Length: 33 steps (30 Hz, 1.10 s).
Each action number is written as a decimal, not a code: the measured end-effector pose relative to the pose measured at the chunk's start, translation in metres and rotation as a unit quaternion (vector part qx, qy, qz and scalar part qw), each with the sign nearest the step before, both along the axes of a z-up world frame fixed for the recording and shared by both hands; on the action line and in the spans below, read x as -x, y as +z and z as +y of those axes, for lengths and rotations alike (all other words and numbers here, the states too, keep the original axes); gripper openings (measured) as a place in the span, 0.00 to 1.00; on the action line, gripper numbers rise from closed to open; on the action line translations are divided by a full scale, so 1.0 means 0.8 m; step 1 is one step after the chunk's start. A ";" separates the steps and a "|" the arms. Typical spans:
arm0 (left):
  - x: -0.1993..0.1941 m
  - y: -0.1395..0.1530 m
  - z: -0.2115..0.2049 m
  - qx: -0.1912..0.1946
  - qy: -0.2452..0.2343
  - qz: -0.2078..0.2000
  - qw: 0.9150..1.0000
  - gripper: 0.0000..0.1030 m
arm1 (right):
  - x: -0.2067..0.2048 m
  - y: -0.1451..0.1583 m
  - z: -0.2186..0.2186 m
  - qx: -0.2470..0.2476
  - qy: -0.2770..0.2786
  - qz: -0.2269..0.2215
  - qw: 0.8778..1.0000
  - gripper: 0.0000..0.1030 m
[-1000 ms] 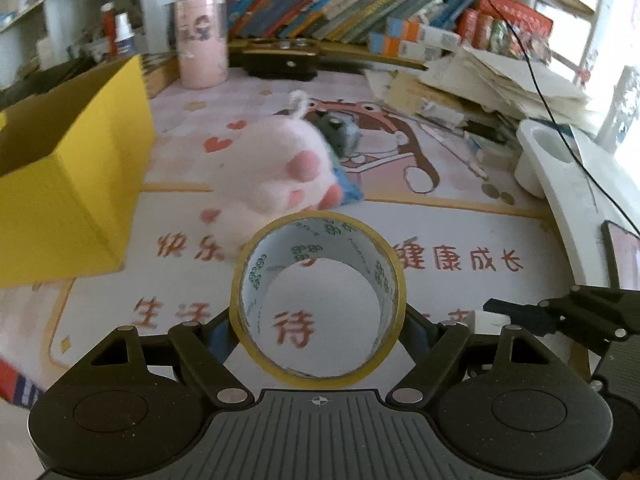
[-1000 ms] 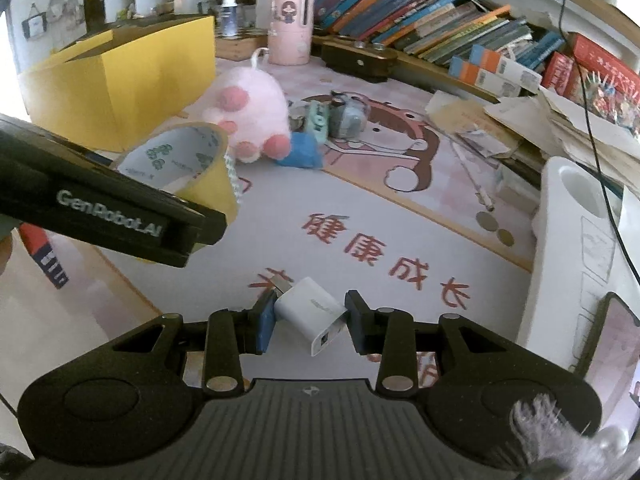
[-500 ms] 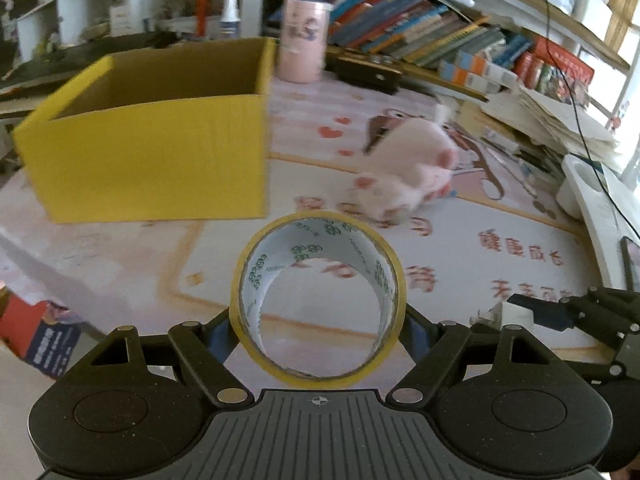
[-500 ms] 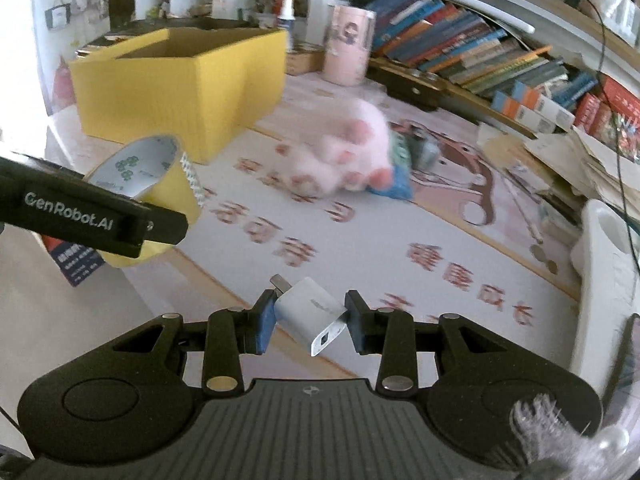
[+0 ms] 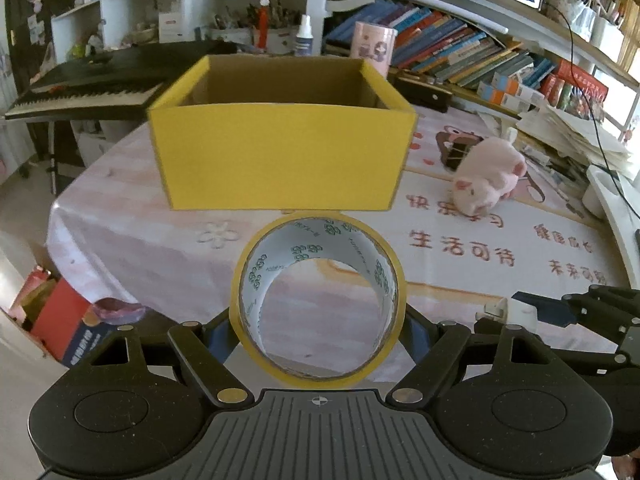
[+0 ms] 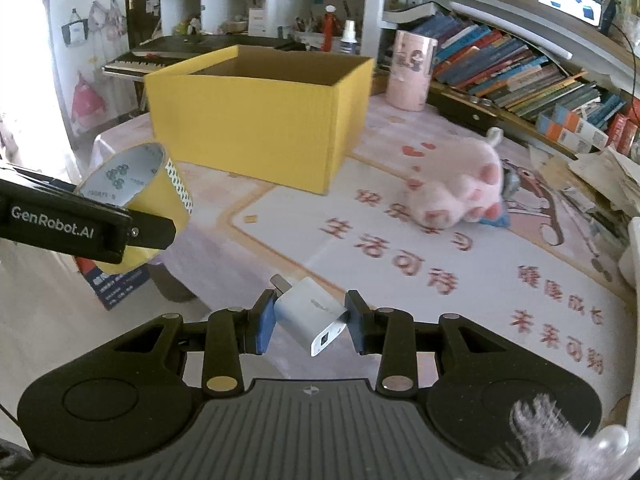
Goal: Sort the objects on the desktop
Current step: 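Carry the tape roll and charger toward the yellow box with both tools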
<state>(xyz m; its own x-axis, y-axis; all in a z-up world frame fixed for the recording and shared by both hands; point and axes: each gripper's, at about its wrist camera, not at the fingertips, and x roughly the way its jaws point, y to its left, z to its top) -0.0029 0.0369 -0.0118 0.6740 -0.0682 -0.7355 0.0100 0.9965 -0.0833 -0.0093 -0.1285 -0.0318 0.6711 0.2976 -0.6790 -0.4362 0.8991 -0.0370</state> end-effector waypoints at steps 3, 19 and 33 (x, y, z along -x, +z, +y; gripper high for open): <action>0.012 -0.001 0.020 -0.004 0.000 -0.001 1.000 0.80 | 0.006 -0.002 0.018 -0.004 -0.005 0.007 1.000 0.34; 0.041 0.007 0.102 0.019 0.043 -0.029 0.998 0.80 | 0.011 0.016 0.097 0.004 0.017 -0.008 1.000 0.34; 0.009 0.029 0.115 0.032 0.046 -0.057 0.997 0.80 | -0.026 0.052 0.119 0.011 0.034 -0.039 0.999 0.34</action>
<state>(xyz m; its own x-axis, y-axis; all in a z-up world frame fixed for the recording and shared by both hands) -0.0100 0.1293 0.0113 0.7583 -0.0460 -0.6503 -0.0682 0.9864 -0.1494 0.0115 -0.0332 0.0100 0.7015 0.3301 -0.6316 -0.4911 0.8662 -0.0927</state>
